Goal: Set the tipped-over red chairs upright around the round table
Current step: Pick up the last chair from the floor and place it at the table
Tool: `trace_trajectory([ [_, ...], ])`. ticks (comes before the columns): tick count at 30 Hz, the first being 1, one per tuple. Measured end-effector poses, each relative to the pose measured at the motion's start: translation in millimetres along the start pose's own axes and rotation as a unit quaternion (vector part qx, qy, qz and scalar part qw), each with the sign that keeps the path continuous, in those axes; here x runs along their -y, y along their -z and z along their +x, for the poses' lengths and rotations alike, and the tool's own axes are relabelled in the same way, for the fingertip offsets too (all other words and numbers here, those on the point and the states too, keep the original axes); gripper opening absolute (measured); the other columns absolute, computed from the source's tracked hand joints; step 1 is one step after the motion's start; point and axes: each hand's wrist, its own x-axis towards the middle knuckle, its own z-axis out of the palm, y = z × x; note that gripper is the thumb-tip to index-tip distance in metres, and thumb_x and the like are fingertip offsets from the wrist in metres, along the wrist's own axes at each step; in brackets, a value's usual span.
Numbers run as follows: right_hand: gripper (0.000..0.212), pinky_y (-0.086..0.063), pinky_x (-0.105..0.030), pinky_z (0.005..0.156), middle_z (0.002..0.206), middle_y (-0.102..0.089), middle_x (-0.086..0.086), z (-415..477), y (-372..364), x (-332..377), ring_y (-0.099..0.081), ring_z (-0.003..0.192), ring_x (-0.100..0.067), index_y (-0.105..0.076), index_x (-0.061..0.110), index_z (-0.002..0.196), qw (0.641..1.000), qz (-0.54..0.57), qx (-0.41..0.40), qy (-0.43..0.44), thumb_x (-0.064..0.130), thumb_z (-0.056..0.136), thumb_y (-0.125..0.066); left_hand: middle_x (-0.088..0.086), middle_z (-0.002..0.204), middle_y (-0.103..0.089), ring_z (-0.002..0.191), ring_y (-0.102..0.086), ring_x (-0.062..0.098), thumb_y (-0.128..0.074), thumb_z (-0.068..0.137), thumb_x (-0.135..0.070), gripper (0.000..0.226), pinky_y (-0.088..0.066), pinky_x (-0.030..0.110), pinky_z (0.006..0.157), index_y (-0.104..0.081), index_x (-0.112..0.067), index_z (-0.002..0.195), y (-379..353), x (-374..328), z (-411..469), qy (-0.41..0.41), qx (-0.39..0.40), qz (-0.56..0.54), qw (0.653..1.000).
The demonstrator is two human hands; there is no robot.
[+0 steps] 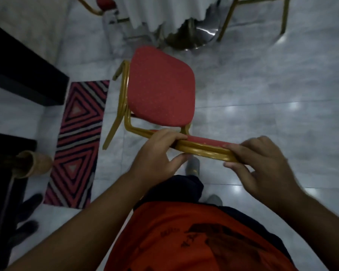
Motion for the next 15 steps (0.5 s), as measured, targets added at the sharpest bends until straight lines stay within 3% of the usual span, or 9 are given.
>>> trace_trajectory([
  [2,0.032,-0.043,-0.043,0.067,0.087,-0.059,-0.005,16.2,-10.0,28.3,-0.050,0.078,-0.025,-0.073,0.010,0.114,0.999,0.022,0.012,0.020,0.032,0.092,-0.067,0.000,0.111,-0.069,0.102,-0.063,0.013,-0.079,0.087,-0.038,0.043,-0.053,0.029,0.089,-0.068,-0.011,0.118,14.2,-13.4,-6.2,-0.060,-0.002,0.022,0.998],
  [5,0.033,-0.043,-0.041,0.068,0.084,-0.057,-0.004,39.1,-22.8,64.5,-0.049,0.078,-0.022,-0.072,0.013,0.115,0.998,0.038,0.029,0.043,0.036,0.092,-0.066,0.001,0.102,-0.071,0.093,-0.063,0.013,-0.074,0.092,-0.033,0.033,-0.053,0.030,0.082,-0.071,-0.009,0.113,43.8,-16.0,-13.7,-0.110,-0.008,0.045,0.993],
  [9,0.038,-0.044,-0.036,0.072,0.097,-0.060,0.000,58.0,-30.8,92.3,-0.051,0.087,-0.018,-0.067,0.022,0.124,0.994,0.030,0.066,0.078,0.041,0.091,-0.066,-0.001,0.100,-0.068,0.090,-0.063,0.015,-0.075,0.091,-0.030,0.030,-0.055,0.038,0.078,-0.070,-0.012,0.114,84.1,2.8,-35.0,-0.061,0.000,0.054,0.997],
  [12,0.043,-0.047,-0.037,0.076,0.110,-0.064,0.003,60.0,-33.7,97.7,-0.055,0.096,-0.018,-0.061,0.025,0.132,0.989,0.004,0.107,0.101,0.042,0.092,-0.062,-0.009,0.101,-0.063,0.093,-0.059,0.010,-0.073,0.092,-0.031,0.025,-0.055,0.036,0.080,-0.066,-0.021,0.113,108.6,17.5,-50.9,-0.028,-0.003,0.050,0.998],
  [15,0.039,-0.049,-0.038,0.077,0.107,-0.065,0.006,56.9,-35.0,94.0,-0.057,0.096,-0.014,-0.064,0.023,0.127,0.990,0.040,0.107,0.077,0.041,0.092,-0.060,-0.011,0.100,-0.061,0.094,-0.060,0.009,-0.071,0.092,-0.036,0.025,-0.055,0.035,0.080,-0.066,-0.022,0.112,134.9,35.2,-67.9,0.008,-0.028,0.041,0.999],
])
